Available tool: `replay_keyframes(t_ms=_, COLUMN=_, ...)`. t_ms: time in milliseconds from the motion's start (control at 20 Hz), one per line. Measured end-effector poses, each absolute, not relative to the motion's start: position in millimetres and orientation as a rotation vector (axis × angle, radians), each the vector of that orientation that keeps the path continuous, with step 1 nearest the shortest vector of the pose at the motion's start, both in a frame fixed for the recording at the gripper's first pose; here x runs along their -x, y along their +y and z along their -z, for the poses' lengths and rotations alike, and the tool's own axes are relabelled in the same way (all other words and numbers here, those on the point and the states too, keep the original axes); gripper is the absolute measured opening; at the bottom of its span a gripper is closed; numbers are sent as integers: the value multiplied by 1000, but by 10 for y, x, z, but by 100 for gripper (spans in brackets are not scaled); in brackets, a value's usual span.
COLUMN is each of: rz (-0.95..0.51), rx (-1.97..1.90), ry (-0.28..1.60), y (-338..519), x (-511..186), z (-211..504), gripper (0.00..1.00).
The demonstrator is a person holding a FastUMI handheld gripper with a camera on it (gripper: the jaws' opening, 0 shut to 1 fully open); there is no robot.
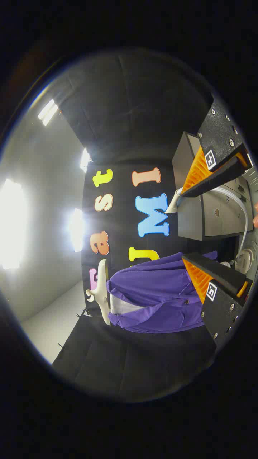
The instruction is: Iron the clothes twice with a garment steamer, once on the left side and once on the right side.
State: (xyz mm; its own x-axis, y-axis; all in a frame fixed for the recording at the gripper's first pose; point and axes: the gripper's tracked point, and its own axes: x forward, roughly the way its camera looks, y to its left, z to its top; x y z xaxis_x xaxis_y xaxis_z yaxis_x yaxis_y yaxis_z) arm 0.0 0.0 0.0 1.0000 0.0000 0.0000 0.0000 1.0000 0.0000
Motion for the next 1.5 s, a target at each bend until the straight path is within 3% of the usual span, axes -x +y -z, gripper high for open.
replay_keyframes(t_ms=850, rz=3, rx=-35, ry=-8, y=-213, x=-129, z=-132, gripper=96)
replay_keyframes(t_ms=1200, rz=92, rx=-92, ry=6, y=-775, x=-465, z=-296, gripper=96)
replay_keyframes(t_ms=1500, rz=102, rx=-127, ry=57, y=-1200, x=-1148, z=-283, gripper=95)
